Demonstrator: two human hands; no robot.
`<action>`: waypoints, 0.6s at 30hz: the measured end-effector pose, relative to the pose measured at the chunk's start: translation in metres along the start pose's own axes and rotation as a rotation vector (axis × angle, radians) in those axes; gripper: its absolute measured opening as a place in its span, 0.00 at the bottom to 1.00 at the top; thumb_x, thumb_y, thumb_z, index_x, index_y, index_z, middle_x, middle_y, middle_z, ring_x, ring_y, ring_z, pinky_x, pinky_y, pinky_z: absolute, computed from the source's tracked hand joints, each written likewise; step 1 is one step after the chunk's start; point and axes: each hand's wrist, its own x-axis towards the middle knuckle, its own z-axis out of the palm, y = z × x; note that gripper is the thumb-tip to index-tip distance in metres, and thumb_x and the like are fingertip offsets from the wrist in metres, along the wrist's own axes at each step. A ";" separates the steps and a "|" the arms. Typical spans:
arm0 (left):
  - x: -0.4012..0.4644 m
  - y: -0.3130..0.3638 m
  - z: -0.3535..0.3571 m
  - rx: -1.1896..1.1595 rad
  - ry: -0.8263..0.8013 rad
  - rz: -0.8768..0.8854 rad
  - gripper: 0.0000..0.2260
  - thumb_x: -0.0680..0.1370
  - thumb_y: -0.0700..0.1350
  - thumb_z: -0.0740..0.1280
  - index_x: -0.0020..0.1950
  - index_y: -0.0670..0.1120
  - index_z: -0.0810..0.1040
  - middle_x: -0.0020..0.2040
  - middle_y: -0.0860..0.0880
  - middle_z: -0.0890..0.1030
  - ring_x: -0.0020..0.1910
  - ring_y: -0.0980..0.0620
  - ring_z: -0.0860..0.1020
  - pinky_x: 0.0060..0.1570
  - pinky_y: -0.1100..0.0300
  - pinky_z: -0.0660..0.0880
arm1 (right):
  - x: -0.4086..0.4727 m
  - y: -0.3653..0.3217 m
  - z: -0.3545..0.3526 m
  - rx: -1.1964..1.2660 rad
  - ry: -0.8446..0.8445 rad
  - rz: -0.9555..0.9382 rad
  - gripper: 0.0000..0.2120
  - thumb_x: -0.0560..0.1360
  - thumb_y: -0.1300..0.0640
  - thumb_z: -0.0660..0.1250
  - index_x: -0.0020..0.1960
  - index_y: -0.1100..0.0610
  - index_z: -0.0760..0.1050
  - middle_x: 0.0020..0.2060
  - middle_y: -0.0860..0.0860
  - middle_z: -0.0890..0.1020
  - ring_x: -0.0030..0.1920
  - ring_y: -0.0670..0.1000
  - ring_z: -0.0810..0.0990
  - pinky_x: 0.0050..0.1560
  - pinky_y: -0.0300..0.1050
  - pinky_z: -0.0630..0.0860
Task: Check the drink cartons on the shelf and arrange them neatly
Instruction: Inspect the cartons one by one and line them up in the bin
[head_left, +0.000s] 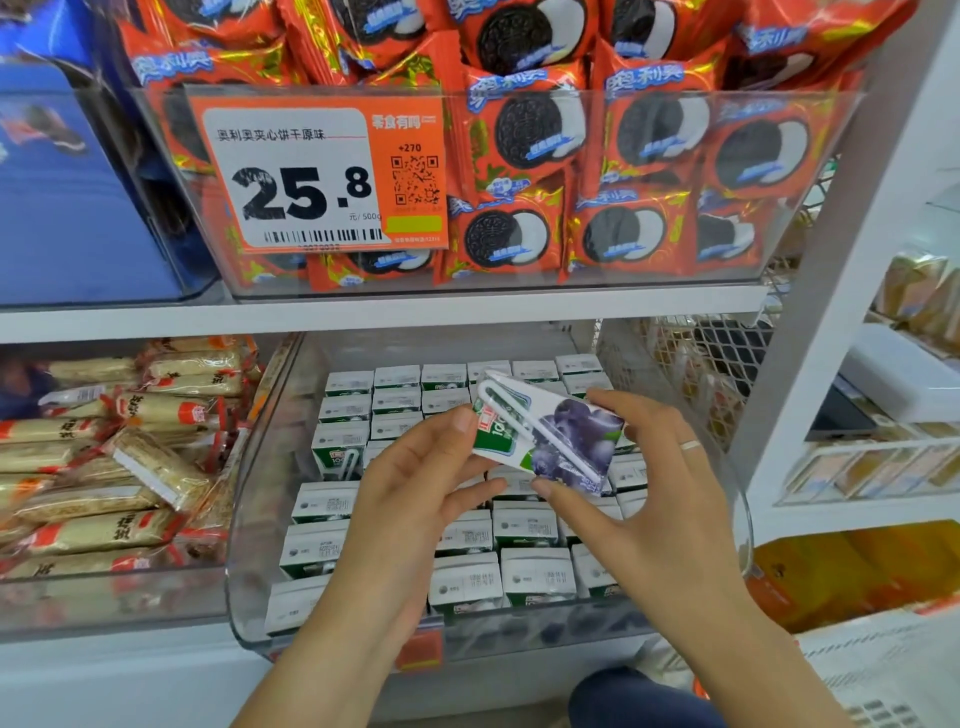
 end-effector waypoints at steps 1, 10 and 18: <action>0.001 0.000 0.000 -0.017 0.006 -0.014 0.15 0.63 0.55 0.72 0.44 0.49 0.86 0.47 0.44 0.85 0.44 0.50 0.84 0.41 0.61 0.80 | 0.000 0.000 0.000 0.001 0.007 -0.005 0.29 0.64 0.46 0.73 0.62 0.41 0.65 0.54 0.39 0.71 0.55 0.38 0.69 0.52 0.20 0.62; 0.002 -0.001 0.000 -0.113 -0.049 -0.083 0.14 0.65 0.52 0.71 0.45 0.47 0.86 0.49 0.43 0.85 0.46 0.48 0.84 0.41 0.60 0.80 | -0.001 -0.002 -0.003 -0.023 0.099 -0.114 0.27 0.64 0.53 0.75 0.62 0.53 0.73 0.55 0.47 0.74 0.57 0.46 0.73 0.58 0.29 0.66; 0.003 -0.002 -0.001 -0.077 -0.068 -0.072 0.17 0.65 0.54 0.71 0.48 0.48 0.86 0.50 0.45 0.85 0.48 0.50 0.84 0.42 0.61 0.80 | -0.002 -0.002 -0.003 -0.067 0.017 0.031 0.28 0.64 0.44 0.75 0.61 0.45 0.70 0.50 0.37 0.72 0.53 0.41 0.71 0.45 0.30 0.67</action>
